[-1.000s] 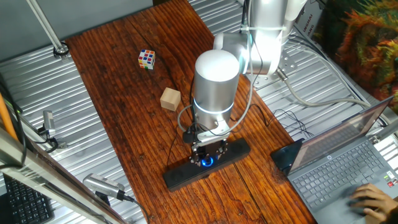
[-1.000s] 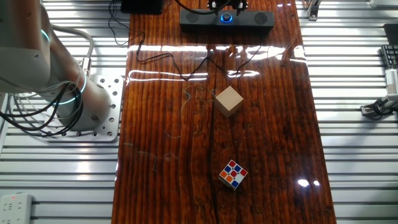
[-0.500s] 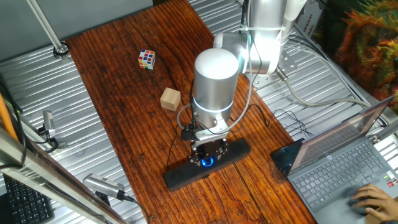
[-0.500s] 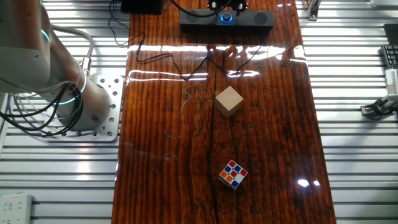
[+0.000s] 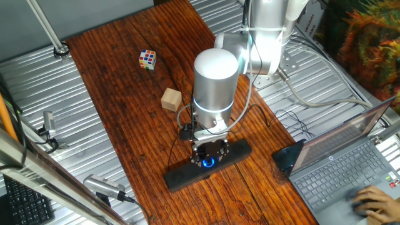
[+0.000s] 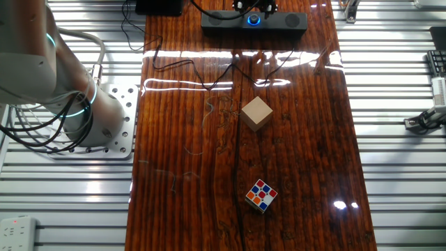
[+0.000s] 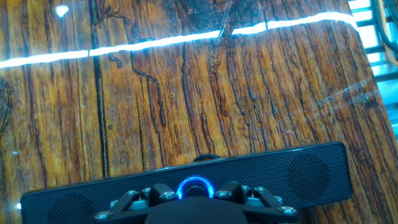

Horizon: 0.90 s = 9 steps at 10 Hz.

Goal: Turn the knob to increase the volume of the speaker

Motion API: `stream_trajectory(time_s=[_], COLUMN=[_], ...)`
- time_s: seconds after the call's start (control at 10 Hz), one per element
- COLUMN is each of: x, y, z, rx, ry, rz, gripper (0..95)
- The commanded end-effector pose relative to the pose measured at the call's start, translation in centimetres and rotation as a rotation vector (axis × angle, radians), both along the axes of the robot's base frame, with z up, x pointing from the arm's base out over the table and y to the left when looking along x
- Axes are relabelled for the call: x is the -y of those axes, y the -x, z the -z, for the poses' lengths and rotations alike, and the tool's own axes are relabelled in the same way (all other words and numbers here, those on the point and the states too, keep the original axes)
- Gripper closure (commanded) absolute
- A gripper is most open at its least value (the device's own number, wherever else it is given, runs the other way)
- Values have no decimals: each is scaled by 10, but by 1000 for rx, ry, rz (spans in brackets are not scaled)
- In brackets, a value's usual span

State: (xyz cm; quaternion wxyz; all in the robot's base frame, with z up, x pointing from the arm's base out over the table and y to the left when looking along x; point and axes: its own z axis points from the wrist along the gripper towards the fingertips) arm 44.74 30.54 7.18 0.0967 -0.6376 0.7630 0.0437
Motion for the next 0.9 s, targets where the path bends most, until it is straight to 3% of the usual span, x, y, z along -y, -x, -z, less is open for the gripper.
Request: stream_trajectory(time_s=[0.1,0.8,0.9], x=[0,0,0], y=[0,0,1], z=[1,5,5], rx=[4,3,2], ry=[0,-10,-9], rz=[7,44,48], gripper=[380,380,570])
